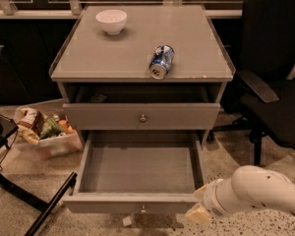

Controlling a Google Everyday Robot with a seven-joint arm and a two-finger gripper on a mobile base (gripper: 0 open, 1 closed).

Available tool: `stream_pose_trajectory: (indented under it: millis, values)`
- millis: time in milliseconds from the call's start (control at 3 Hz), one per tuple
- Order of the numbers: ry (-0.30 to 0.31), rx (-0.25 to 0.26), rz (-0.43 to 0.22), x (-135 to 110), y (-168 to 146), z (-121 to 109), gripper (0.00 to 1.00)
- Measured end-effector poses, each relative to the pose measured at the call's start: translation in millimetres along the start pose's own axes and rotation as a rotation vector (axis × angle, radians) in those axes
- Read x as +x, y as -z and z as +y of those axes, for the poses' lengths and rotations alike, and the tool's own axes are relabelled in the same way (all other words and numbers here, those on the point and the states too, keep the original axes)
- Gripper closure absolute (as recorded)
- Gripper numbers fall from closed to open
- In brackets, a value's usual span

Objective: Close middle drawer

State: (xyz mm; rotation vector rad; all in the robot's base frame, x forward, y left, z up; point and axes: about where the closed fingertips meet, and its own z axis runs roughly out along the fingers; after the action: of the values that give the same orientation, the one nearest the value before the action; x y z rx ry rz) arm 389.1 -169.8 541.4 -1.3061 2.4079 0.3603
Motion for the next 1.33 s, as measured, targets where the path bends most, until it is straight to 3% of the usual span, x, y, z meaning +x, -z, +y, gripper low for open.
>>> stream_pose_trajectory:
  millis: [667,1000,1333]
  values:
    - [-0.096,-0.04,0.037,43,-78,-22,0.89]
    - [-0.098,-0.069,0.054,51,-109,-40,1.0]
    - [-0.09,-0.078,0.055,50,-117,-44,0.81]
